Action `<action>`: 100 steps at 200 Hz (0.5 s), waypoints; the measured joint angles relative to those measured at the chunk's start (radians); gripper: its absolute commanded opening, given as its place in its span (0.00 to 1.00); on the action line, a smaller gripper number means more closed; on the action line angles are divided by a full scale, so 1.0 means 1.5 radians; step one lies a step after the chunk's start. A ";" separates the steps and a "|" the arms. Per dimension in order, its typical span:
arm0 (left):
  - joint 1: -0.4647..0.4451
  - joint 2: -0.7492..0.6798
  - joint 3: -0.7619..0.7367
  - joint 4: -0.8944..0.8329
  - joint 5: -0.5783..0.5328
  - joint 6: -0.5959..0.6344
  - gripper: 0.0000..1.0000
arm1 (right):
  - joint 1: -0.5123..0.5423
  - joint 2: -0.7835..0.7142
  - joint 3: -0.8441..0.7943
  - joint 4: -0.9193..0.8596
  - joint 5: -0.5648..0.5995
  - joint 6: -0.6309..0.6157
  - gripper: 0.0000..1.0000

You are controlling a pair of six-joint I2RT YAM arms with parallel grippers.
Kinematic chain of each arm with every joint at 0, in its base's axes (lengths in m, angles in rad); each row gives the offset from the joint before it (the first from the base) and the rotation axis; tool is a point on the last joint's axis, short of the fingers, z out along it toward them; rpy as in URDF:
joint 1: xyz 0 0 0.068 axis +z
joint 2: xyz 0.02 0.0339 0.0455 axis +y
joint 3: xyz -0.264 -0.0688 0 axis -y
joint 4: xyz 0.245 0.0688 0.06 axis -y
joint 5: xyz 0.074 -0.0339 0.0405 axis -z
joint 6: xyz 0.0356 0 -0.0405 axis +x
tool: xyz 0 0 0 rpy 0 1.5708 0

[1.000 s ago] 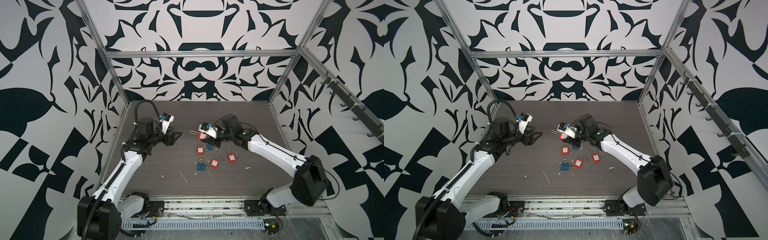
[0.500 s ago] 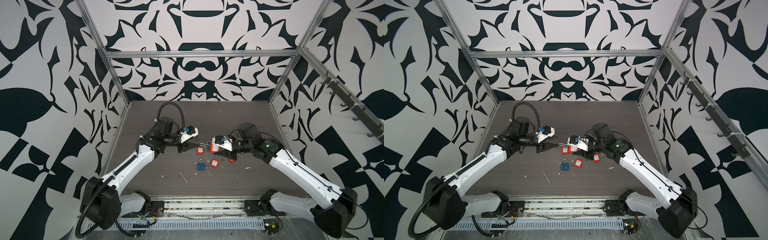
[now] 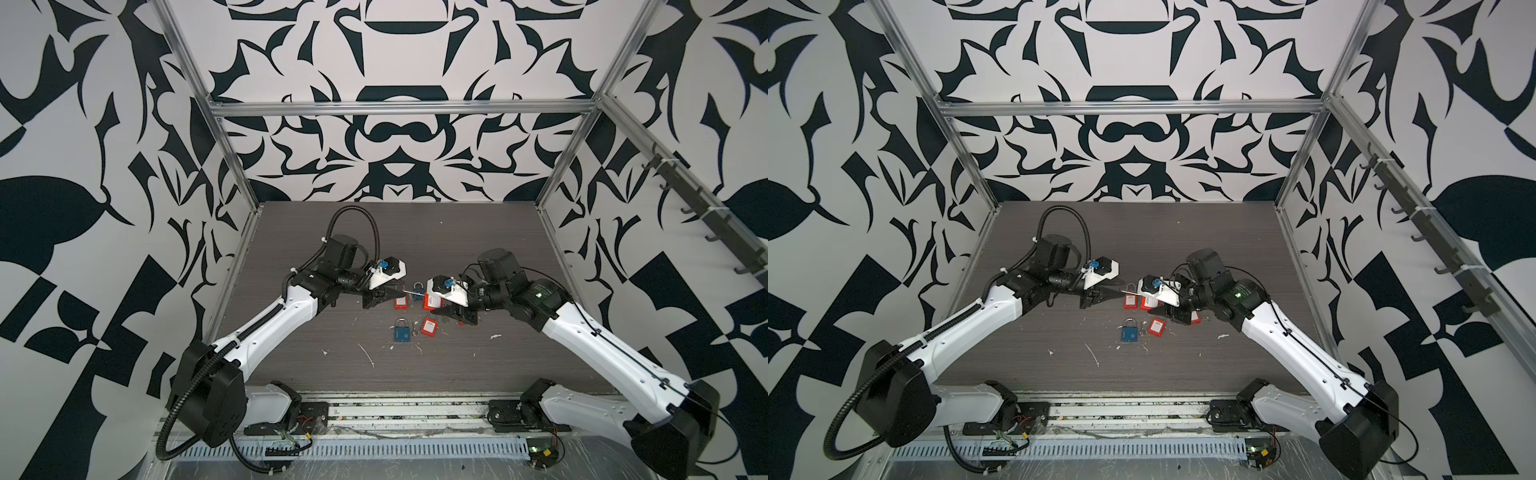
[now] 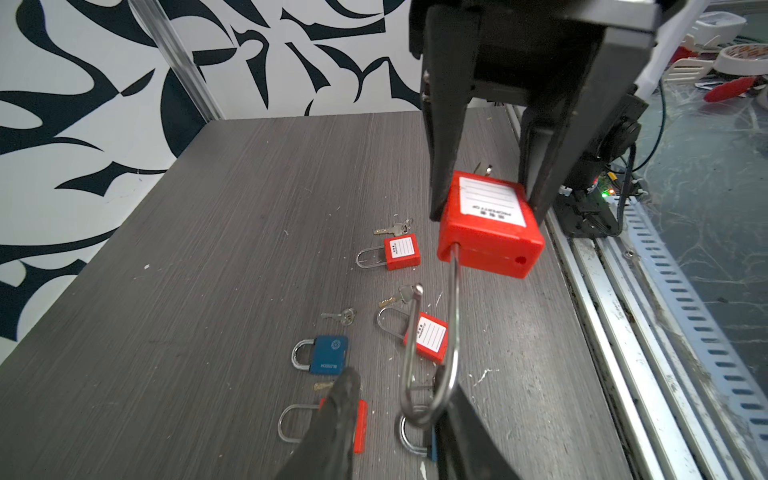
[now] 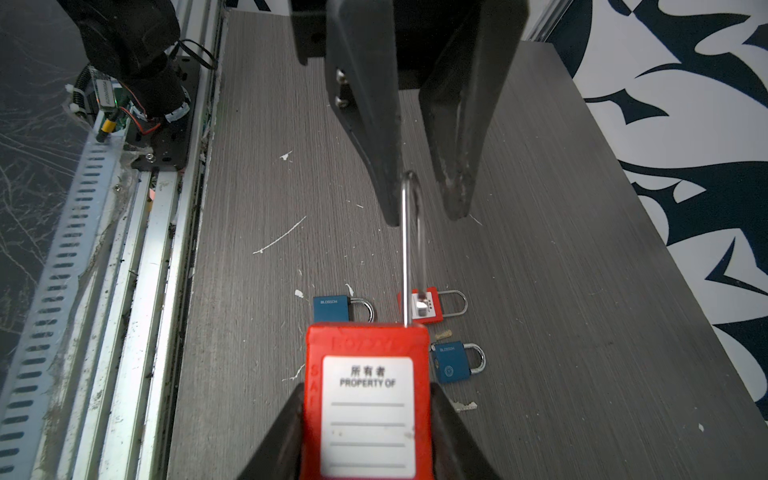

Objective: Lock with the key

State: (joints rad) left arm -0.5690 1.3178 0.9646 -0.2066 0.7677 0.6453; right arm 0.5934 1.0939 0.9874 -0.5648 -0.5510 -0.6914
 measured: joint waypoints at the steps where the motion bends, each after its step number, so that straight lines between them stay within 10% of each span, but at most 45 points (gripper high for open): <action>1: 0.000 0.000 0.000 0.000 0.000 0.001 0.39 | 0.000 0.000 0.000 0.000 0.000 -0.001 0.07; 29: -0.002 0.000 0.000 0.000 0.005 0.002 0.41 | 0.000 0.000 0.000 0.001 0.004 -0.004 0.07; 100: -0.008 0.000 0.000 -0.005 0.025 -0.002 0.01 | 0.000 0.001 0.000 0.003 0.019 -0.008 0.10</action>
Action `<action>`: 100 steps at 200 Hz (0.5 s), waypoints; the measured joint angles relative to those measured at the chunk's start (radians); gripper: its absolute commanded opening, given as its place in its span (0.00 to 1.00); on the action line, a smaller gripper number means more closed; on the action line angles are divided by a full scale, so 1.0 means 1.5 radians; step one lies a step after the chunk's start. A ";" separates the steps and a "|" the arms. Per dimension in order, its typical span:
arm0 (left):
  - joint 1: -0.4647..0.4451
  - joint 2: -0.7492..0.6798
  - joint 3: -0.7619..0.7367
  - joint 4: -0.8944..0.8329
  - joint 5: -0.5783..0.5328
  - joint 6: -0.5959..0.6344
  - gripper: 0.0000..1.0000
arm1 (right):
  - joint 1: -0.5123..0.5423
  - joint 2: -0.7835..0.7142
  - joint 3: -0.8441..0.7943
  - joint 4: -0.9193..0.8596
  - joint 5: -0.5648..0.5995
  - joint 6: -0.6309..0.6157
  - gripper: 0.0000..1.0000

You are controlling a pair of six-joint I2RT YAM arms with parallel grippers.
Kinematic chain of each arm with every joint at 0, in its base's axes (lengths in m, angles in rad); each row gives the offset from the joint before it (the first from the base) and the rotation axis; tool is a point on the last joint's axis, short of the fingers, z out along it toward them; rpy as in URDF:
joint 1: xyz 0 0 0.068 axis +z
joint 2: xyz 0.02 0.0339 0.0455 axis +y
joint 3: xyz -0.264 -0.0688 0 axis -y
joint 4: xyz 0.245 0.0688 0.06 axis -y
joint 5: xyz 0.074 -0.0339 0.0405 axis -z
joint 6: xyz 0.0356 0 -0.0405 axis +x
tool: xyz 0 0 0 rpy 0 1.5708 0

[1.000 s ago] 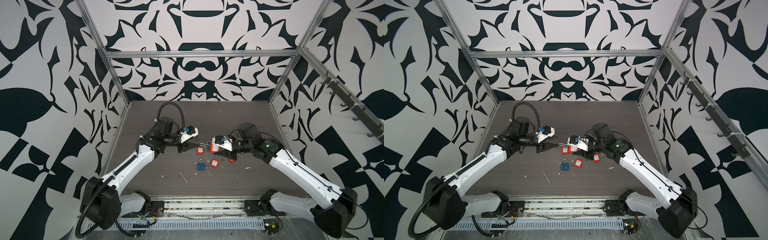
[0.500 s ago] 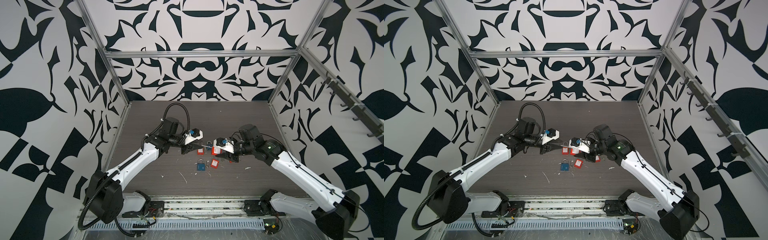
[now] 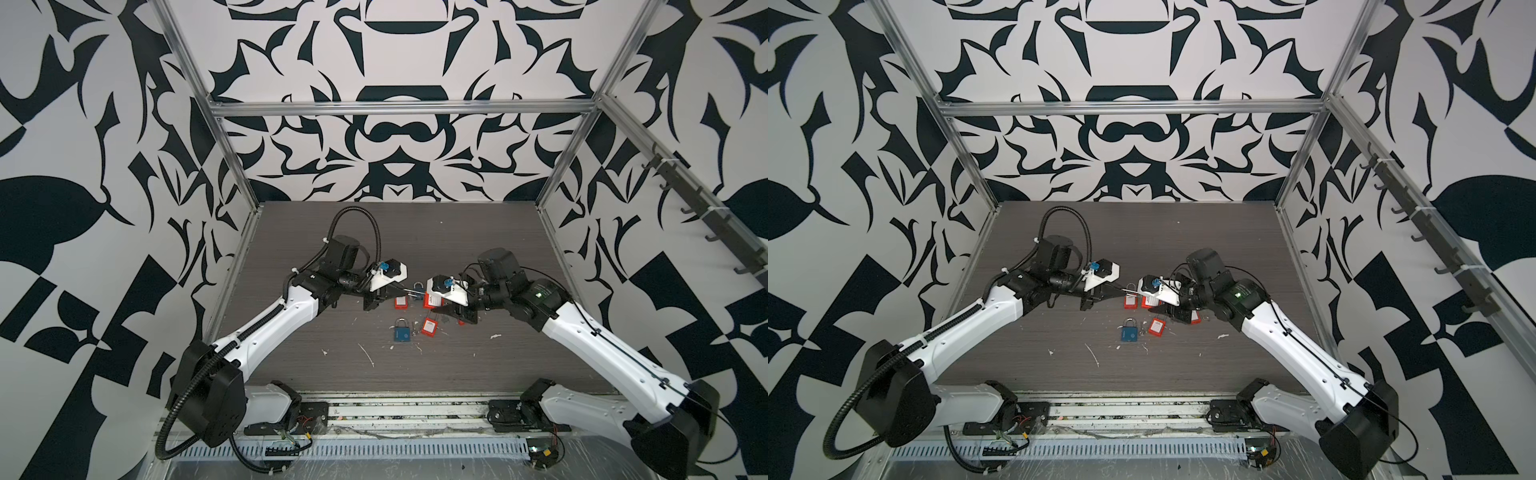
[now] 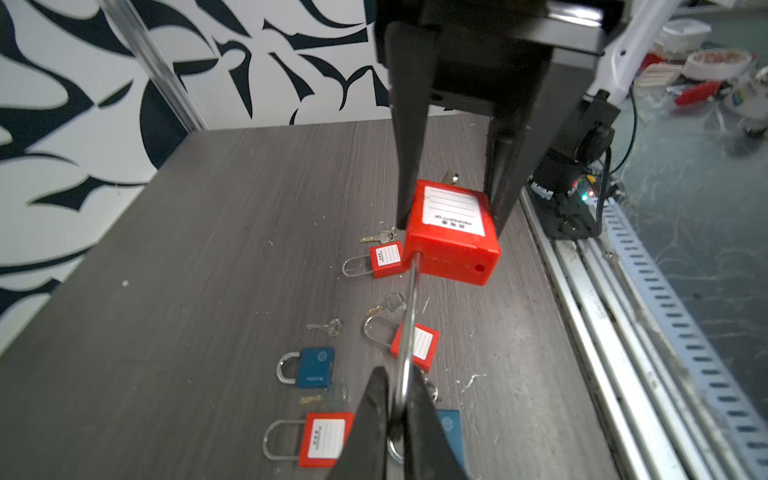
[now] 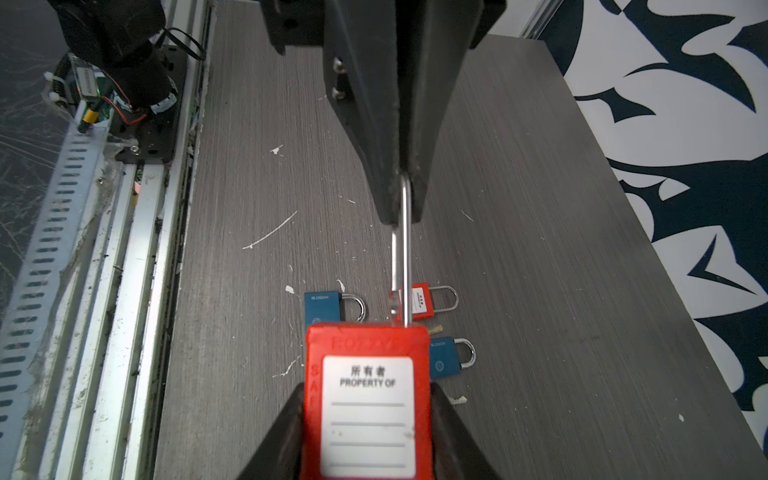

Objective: Lock with the key

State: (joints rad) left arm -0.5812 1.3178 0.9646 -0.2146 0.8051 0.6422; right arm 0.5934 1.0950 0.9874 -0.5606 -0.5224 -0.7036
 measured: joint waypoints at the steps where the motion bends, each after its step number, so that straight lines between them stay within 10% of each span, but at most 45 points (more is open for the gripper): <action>1: 0.000 0.000 0.000 0.000 0.000 -0.002 0.00 | 0.000 0.000 0.000 -0.001 0.000 -0.001 0.10; 46: -0.002 0.005 0.000 0.000 0.009 -0.014 0.00 | 0.000 -0.001 0.000 -0.002 0.018 -0.008 0.56; 100: -0.008 0.011 -0.040 0.076 0.027 -0.105 0.00 | 0.000 -0.001 0.020 -0.047 0.023 -0.005 0.68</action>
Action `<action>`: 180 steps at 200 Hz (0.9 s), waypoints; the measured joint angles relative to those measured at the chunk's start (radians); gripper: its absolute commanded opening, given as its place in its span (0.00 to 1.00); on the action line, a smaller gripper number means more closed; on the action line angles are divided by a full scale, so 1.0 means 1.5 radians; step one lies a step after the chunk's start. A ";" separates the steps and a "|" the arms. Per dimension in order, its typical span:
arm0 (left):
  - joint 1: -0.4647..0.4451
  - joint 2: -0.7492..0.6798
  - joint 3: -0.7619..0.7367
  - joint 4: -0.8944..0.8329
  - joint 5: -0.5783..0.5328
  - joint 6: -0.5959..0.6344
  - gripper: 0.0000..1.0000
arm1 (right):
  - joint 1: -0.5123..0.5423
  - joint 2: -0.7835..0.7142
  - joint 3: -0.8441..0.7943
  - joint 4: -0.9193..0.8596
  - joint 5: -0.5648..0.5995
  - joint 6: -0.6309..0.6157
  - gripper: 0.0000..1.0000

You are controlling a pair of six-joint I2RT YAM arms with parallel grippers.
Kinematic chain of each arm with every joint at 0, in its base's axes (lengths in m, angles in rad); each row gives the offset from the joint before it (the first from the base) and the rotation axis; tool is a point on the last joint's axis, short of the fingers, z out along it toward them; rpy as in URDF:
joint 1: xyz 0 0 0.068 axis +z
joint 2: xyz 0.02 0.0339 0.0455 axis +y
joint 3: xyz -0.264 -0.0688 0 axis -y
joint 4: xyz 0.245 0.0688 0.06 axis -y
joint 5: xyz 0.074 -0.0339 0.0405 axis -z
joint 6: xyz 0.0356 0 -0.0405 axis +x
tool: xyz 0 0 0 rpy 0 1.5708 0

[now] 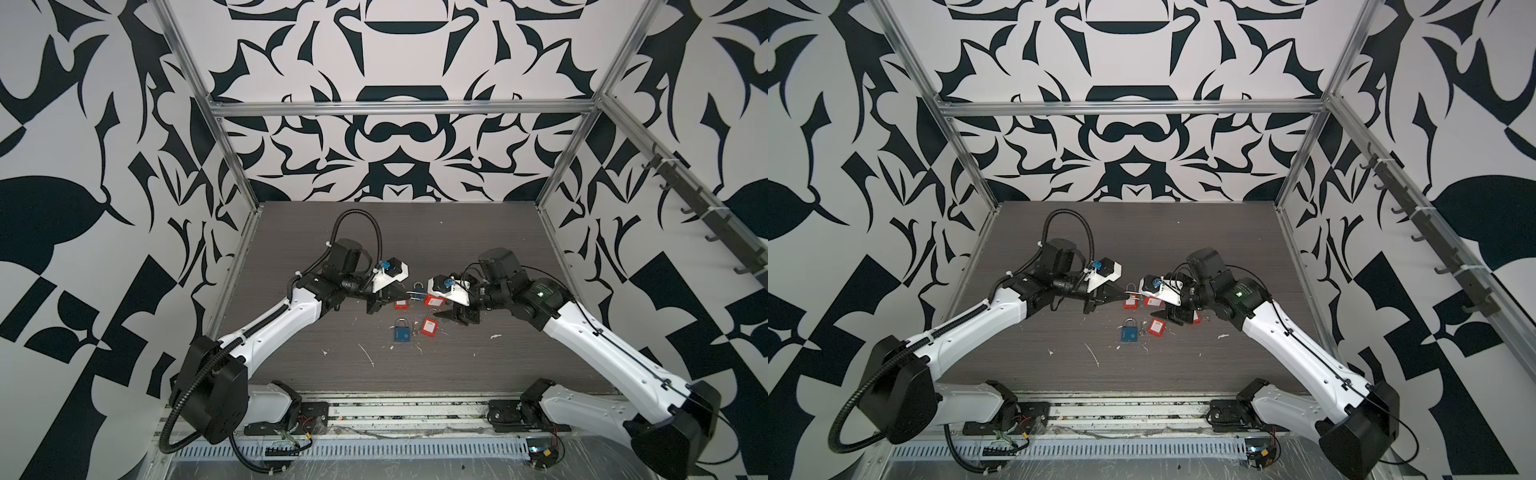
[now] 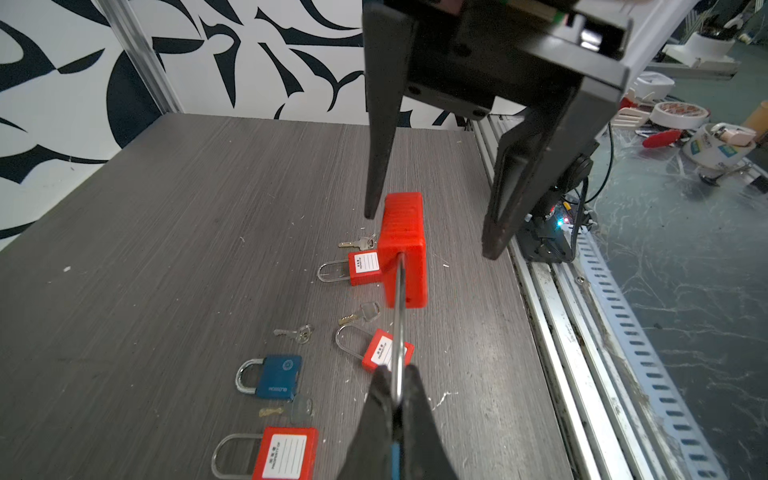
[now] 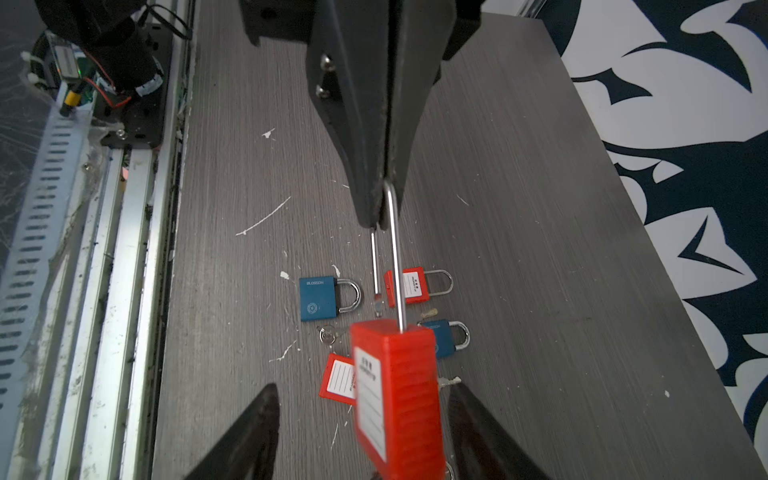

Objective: Lock with the key

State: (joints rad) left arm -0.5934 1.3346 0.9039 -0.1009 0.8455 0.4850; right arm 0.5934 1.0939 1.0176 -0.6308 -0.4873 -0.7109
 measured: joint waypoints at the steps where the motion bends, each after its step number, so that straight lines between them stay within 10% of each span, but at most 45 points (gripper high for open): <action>1: 0.000 0.000 -0.002 0.002 0.001 -0.003 0.00 | 0.000 0.000 0.001 -0.002 0.000 0.000 0.67; 130: -0.044 -0.017 -0.053 0.097 0.022 -0.045 0.00 | 0.000 0.022 0.033 -0.111 0.038 -0.032 0.16; 180: -0.057 -0.016 -0.055 0.102 0.021 -0.045 0.00 | -0.005 0.021 0.035 -0.132 0.007 -0.034 0.13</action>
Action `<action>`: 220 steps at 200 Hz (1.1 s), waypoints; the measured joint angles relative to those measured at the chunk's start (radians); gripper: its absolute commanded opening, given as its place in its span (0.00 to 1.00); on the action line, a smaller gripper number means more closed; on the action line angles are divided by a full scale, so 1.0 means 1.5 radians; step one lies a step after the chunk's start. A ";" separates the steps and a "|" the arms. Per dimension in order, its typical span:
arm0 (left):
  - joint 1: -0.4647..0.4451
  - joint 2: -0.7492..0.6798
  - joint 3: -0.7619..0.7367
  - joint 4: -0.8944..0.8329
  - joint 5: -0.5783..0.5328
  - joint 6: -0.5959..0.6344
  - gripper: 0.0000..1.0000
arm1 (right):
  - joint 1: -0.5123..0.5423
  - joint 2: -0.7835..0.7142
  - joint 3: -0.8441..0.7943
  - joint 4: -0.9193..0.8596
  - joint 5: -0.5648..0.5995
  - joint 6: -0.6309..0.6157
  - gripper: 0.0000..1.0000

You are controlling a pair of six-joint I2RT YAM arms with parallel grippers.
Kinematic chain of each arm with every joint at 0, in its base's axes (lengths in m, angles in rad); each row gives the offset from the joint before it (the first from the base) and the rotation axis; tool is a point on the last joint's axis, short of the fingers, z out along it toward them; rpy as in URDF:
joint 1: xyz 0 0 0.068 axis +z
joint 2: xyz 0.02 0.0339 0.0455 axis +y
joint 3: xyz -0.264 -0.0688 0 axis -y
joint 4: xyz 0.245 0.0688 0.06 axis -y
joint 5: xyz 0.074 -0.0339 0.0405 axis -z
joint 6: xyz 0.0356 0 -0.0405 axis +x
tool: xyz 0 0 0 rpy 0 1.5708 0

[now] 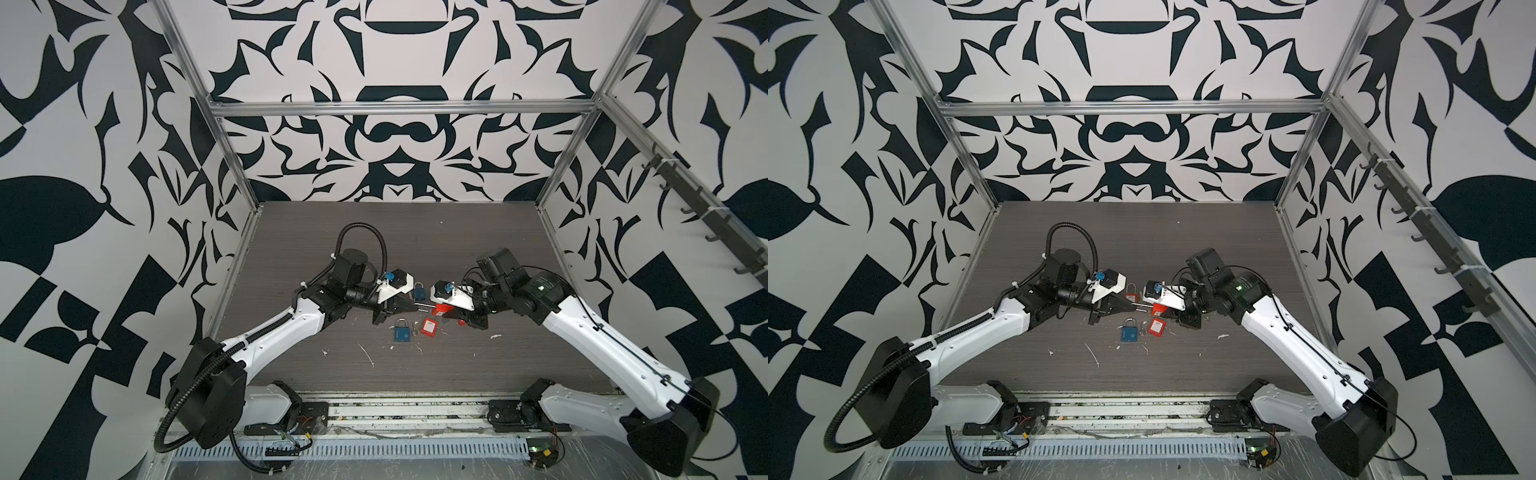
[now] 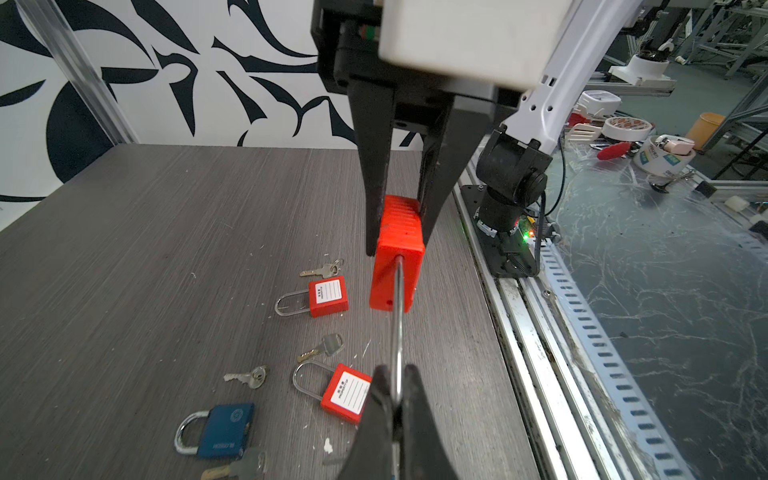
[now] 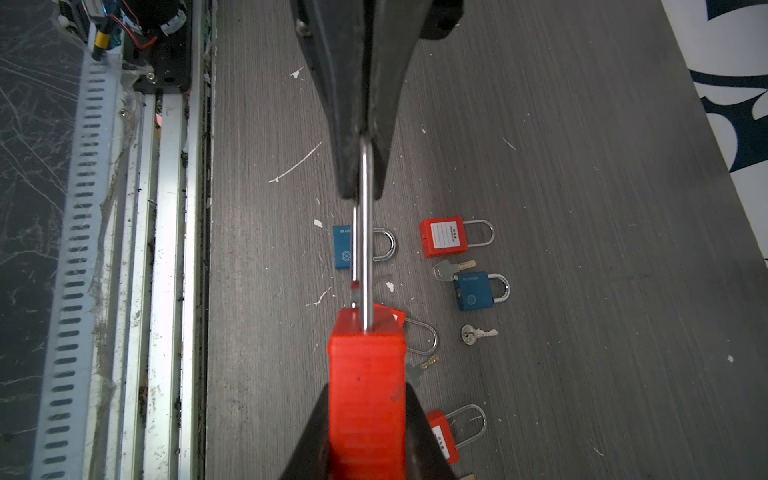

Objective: Lock with the key

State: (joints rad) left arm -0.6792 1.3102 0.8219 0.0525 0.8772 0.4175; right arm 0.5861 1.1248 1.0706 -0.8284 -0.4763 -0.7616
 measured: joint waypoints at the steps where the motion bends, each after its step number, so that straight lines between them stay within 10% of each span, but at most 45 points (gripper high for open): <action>1: -0.001 0.000 0.000 0.001 0.000 0.000 0.00 | -0.001 0.000 0.000 -0.001 -0.001 0.000 0.13; 220: -0.083 0.050 -0.020 0.096 -0.063 -0.005 0.00 | -0.015 0.023 0.013 -0.094 -0.024 0.002 0.06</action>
State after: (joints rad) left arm -0.8036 1.3846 0.7925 0.1959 0.7834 0.4099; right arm 0.5640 1.1591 1.0908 -0.9695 -0.5121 -0.7582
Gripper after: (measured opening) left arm 0.059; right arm 0.239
